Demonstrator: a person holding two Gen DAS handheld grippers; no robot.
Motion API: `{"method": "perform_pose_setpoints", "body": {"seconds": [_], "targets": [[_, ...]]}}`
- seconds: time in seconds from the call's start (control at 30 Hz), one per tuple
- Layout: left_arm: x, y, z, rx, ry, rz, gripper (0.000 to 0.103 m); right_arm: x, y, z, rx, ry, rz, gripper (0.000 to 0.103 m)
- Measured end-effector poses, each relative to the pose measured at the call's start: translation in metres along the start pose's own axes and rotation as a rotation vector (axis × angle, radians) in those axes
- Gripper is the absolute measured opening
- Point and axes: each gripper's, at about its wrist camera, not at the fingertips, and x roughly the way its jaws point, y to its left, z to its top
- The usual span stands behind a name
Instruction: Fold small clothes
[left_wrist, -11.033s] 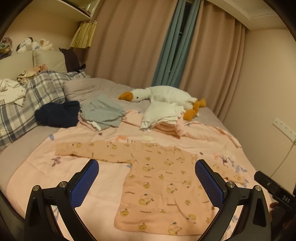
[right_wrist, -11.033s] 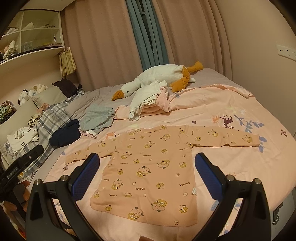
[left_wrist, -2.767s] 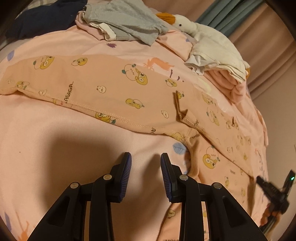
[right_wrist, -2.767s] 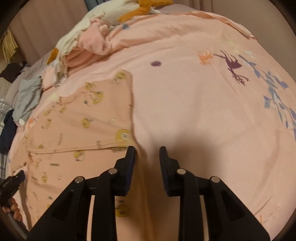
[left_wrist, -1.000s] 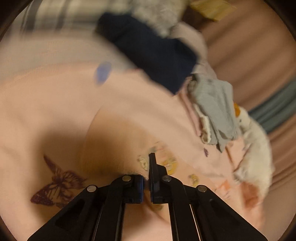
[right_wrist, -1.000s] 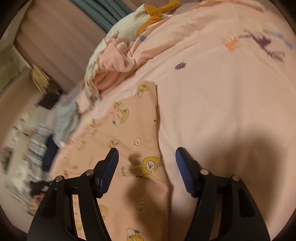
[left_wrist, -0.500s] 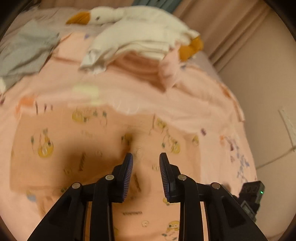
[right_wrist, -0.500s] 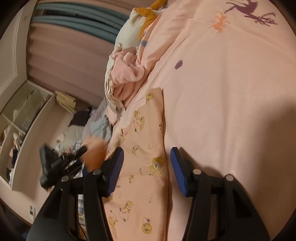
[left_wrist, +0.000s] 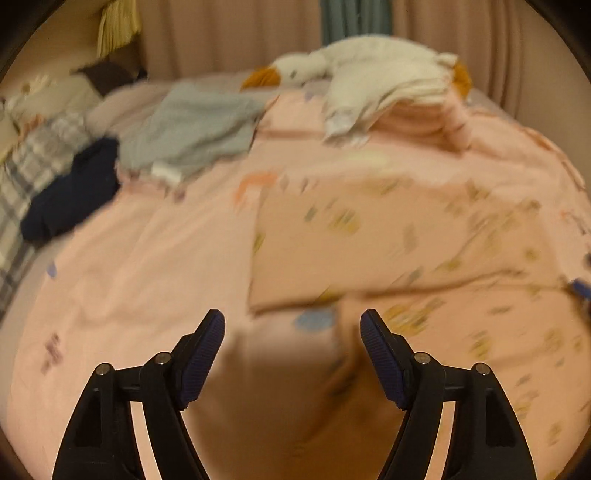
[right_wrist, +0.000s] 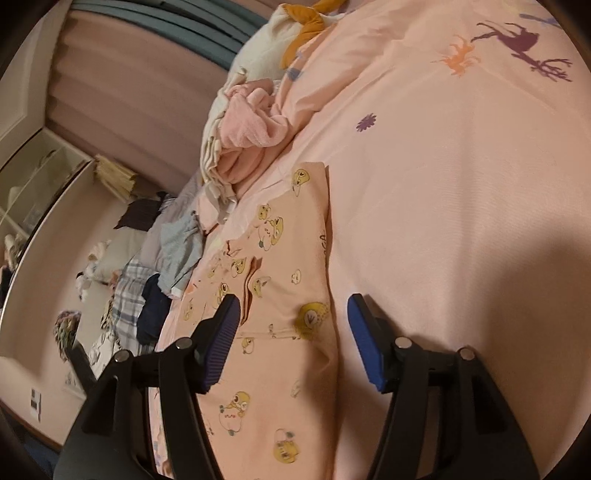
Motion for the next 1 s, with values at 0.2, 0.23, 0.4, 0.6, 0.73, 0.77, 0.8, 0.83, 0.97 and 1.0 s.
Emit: {"method": "perform_pose_setpoints", "body": {"seconds": [0.2,0.23,0.4,0.6,0.73,0.77,0.8,0.83,0.97,1.0], "targets": [[0.039,0.016,0.007,-0.169,0.090,-0.156,0.075,0.011,0.058,0.009,-0.042,0.024,0.028,0.064],[0.043,0.014,0.009,-0.153,0.091,-0.168,0.075,0.025,0.065,0.011,-0.028,0.069,0.031,0.064],[0.049,0.013,0.008,-0.075,0.066,-0.212,0.076,0.115,0.080,0.004,-0.039,0.290,-0.179,0.056],[0.048,0.027,0.007,-0.123,0.057,-0.281,0.076,0.140,0.075,-0.003,0.029,0.215,-0.130,0.009],[0.047,0.024,0.006,-0.093,0.065,-0.253,0.076,0.138,0.092,-0.007,-0.053,0.156,-0.180,0.006],[0.046,0.023,0.005,-0.079,0.068,-0.235,0.076,0.130,0.095,-0.002,-0.044,0.132,-0.148,0.006],[0.046,0.022,0.005,-0.068,0.069,-0.221,0.076,0.123,0.099,0.005,-0.039,0.109,-0.145,0.006],[0.046,0.021,0.005,-0.058,0.072,-0.209,0.076,0.116,0.104,0.010,-0.040,0.081,-0.149,0.006],[0.048,0.020,0.006,-0.085,0.078,-0.168,0.076,0.075,0.120,0.042,-0.111,-0.039,-0.188,0.006],[0.049,0.019,0.007,-0.091,0.080,-0.150,0.076,0.065,0.118,0.049,-0.120,-0.059,-0.205,0.006]]}}
